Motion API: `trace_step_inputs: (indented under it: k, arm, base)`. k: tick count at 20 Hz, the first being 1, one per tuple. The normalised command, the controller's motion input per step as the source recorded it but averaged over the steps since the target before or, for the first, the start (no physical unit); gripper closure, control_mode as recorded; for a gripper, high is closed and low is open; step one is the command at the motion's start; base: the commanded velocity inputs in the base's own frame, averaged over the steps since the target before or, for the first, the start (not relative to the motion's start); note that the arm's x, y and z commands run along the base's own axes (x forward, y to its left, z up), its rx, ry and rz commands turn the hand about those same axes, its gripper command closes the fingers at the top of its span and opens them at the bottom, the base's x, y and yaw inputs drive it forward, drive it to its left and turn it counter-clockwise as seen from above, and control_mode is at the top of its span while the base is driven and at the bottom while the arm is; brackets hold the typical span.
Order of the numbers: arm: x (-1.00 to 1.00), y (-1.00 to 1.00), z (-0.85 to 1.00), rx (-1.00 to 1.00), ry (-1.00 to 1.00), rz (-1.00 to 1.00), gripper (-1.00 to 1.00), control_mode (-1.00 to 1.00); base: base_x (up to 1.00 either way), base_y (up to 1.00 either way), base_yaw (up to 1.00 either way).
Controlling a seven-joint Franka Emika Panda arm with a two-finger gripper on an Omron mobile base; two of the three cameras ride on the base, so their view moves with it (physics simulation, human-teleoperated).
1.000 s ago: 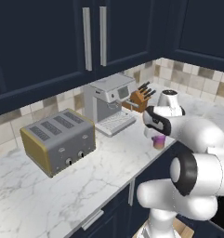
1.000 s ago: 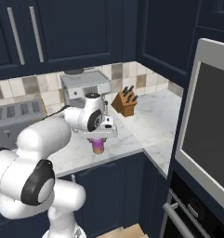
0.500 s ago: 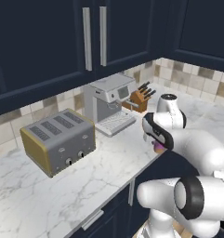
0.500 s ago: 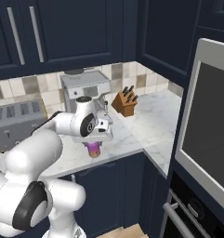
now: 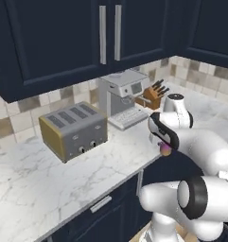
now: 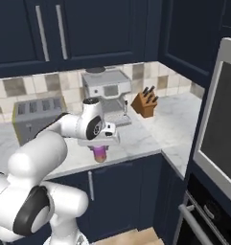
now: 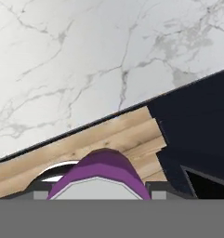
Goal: Four empty soda cans are scattered around the kitchen. Gather all the cans and cluster them next to the stove for recycling.
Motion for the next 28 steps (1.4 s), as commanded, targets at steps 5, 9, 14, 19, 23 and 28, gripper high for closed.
trace_step_inputs:
  k: [5, 9, 14, 19, 23, 28]
  arm:
    - [0.0, 0.0, 0.0, 0.0, 0.0, 0.0, 1.0, 1.0]
    - [0.0, 0.0, 0.0, 0.0, 0.0, 0.0, 1.0, 1.0]
    - [0.0, 0.0, 0.0, 0.0, 0.0, 0.0, 1.0, 1.0]
    - [0.0, 0.0, 0.0, 0.0, 0.0, 0.0, 1.0, 1.0]
    - [0.0, 0.0, 0.0, 0.0, 0.0, 0.0, 1.0, 1.0]
    - [0.0, 0.0, 0.0, 0.0, 0.0, 0.0, 1.0, 1.0]
  base:
    - [-0.08, 0.1, 0.98]
    - [-0.06, 0.02, 1.0]
    - [-0.04, 0.0, 1.0]
    - [-0.03, 0.0, 1.0]
    - [-0.03, 0.0, 1.0]
    - [-0.01, 0.01, 1.0]
